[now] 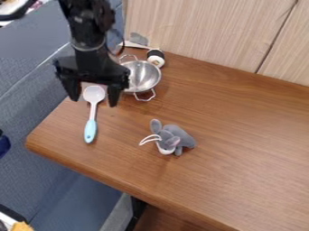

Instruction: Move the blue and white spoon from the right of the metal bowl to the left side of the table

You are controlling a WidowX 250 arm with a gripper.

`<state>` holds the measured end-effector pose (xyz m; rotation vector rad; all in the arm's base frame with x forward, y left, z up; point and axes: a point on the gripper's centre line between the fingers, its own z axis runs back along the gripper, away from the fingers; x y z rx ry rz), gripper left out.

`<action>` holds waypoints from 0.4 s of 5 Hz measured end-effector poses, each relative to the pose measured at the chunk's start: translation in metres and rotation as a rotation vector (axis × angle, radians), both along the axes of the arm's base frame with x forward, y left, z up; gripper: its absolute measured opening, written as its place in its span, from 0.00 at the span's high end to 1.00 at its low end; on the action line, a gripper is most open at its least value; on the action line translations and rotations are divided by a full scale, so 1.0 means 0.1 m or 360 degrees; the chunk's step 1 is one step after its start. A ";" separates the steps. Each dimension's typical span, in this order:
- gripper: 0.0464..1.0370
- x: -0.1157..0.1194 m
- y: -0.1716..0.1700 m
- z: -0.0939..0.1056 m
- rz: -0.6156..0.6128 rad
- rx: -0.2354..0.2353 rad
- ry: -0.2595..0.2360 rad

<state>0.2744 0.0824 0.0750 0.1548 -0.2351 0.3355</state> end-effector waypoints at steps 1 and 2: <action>0.04 0.01 0.00 0.02 0.0001 0.0000 -0.0010; 0.04 0.01 0.00 0.02 0.0000 0.0002 -0.0010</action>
